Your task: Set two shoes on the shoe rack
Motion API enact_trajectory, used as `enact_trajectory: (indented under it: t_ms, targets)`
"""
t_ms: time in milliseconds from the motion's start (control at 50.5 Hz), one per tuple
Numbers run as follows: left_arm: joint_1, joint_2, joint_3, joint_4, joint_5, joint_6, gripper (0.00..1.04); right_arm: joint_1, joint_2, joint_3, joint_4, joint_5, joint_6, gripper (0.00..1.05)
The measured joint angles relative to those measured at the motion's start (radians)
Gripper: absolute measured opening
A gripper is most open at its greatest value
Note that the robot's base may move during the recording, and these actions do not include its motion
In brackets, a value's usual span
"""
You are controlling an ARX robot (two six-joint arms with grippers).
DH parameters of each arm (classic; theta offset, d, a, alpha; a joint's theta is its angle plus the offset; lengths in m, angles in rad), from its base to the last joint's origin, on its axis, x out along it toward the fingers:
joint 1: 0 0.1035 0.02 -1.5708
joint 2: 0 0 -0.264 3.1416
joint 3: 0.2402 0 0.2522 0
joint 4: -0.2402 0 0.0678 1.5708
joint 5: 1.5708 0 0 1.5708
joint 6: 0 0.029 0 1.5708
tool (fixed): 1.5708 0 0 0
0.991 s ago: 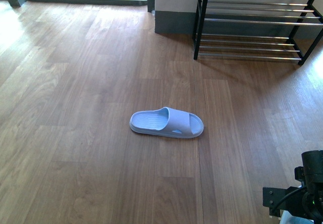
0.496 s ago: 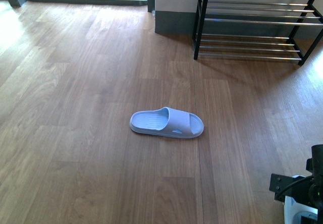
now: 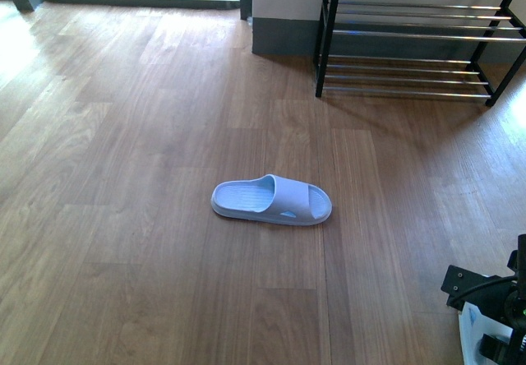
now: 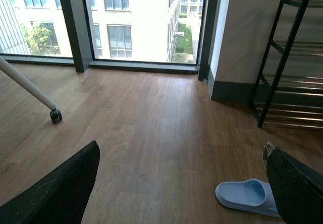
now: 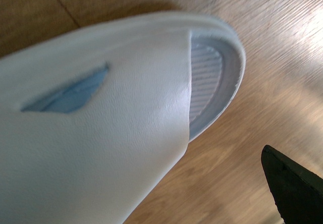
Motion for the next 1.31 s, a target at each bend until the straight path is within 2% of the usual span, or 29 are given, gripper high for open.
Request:
enact_trajectory:
  t_ms: [159, 396, 634, 793, 971, 1110, 1308]
  targets:
    - [0.000, 0.000, 0.000, 0.000, 0.000, 0.000, 0.95, 0.038, 0.003, -0.008, 0.038, -0.066, 0.051, 0.96]
    - [0.000, 0.000, 0.000, 0.000, 0.000, 0.000, 0.95, 0.092, 0.002, -0.035, 0.139, -0.233, 0.116, 0.96]
    - [0.000, 0.000, 0.000, 0.000, 0.000, 0.000, 0.95, 0.121, -0.025, -0.090, 0.159, -0.406, 0.179, 0.96]
    - [0.000, 0.000, 0.000, 0.000, 0.000, 0.000, 0.95, 0.099, -0.025, -0.065, 0.126, -0.247, 0.153, 0.96]
    - [0.000, 0.000, 0.000, 0.000, 0.000, 0.000, 0.95, 0.038, -0.012, -0.025, 0.098, -0.142, 0.168, 0.96]
    - [0.000, 0.000, 0.000, 0.000, 0.000, 0.000, 0.95, 0.021, -0.010, -0.001, 0.021, -0.124, 0.242, 0.96]
    - [0.000, 0.000, 0.000, 0.000, 0.000, 0.000, 0.95, 0.013, -0.021, 0.058, -0.221, -0.144, 0.522, 0.96]
